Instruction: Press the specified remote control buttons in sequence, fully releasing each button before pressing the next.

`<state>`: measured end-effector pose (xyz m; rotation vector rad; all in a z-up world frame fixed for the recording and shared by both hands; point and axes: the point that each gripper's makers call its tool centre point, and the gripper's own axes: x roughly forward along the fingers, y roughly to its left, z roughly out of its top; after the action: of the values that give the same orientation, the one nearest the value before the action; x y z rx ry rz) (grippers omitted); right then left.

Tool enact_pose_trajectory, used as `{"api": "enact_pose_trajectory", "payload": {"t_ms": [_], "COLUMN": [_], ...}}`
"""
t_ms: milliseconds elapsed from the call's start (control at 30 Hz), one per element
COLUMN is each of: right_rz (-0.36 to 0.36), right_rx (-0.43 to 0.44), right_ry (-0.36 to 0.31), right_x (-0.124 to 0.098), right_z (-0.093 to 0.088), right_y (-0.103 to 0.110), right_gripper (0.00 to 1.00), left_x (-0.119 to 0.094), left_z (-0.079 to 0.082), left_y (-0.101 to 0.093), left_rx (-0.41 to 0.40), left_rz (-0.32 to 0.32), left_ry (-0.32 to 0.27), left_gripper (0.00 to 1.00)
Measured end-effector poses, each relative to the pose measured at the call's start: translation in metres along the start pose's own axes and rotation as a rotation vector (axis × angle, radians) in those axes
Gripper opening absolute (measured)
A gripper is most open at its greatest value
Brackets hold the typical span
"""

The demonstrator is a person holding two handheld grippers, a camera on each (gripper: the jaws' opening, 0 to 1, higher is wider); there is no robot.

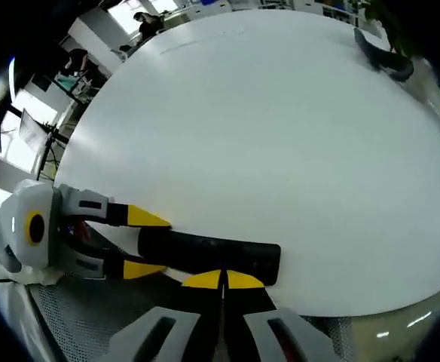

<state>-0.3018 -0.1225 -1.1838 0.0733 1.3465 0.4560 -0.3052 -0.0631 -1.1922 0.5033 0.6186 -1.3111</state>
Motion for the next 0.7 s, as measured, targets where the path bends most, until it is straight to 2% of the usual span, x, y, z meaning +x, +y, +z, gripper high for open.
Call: {"api": "enact_pose_trajectory", "payload": {"t_ms": [467, 700], "right_rz": [-0.01, 0.008], "right_rx": [-0.012, -0.02], "right_ry": [0.01, 0.015], "right_x": [0.0016, 0.004], "right_z": [-0.0014, -0.0027], "right_y": [-0.0019, -0.0018], "right_gripper": [0.0, 0.0], "left_x": [0.0003, 0.0002], "left_z": [0.0006, 0.0007], "left_y": [-0.0003, 0.0004], "left_rx": [0.0, 0.0], "left_rz": [-0.001, -0.001], "left_ry": [-0.001, -0.001], "left_gripper": [0.25, 0.25]}}
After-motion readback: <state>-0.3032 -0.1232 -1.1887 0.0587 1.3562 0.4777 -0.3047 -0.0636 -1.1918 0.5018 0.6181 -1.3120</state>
